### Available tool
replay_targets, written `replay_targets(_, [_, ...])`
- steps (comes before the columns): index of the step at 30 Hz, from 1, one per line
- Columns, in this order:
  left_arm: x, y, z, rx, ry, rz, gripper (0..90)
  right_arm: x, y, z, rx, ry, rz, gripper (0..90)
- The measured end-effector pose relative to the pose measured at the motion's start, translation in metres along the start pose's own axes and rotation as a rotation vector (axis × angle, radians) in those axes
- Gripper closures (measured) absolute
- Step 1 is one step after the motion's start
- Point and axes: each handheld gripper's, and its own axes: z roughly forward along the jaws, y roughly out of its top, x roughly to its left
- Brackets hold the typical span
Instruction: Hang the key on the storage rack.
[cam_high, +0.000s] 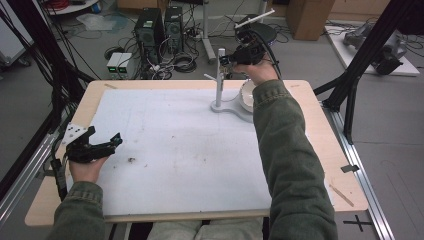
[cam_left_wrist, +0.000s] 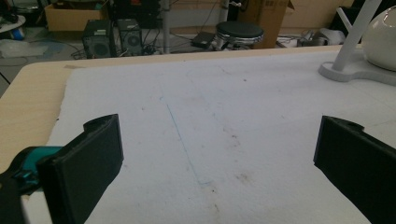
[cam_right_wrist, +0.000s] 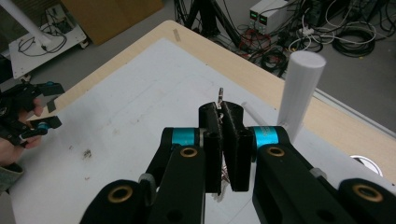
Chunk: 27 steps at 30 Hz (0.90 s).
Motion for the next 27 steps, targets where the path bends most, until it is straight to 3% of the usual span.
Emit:
replay_targets(10, [-0.001, -0.001, 0.003, 0.007, -0.001, 0.004, 1.9, -0.018, 0.008, 0.007, 0.023, -0.006, 0.025, 86.9])
replay_targets(22, [0.001, -0.001, 0.004, 0.006, 0.007, -0.01, 1.9, -0.03, 0.009, 0.02, 0.003, -0.006, 0.02, 86.9])
replay_targets(27, [0.001, -0.001, 0.004, 0.001, 0.01, -0.014, 1.9, -0.033, 0.009, 0.028, 0.015, -0.03, -0.001, 86.8])
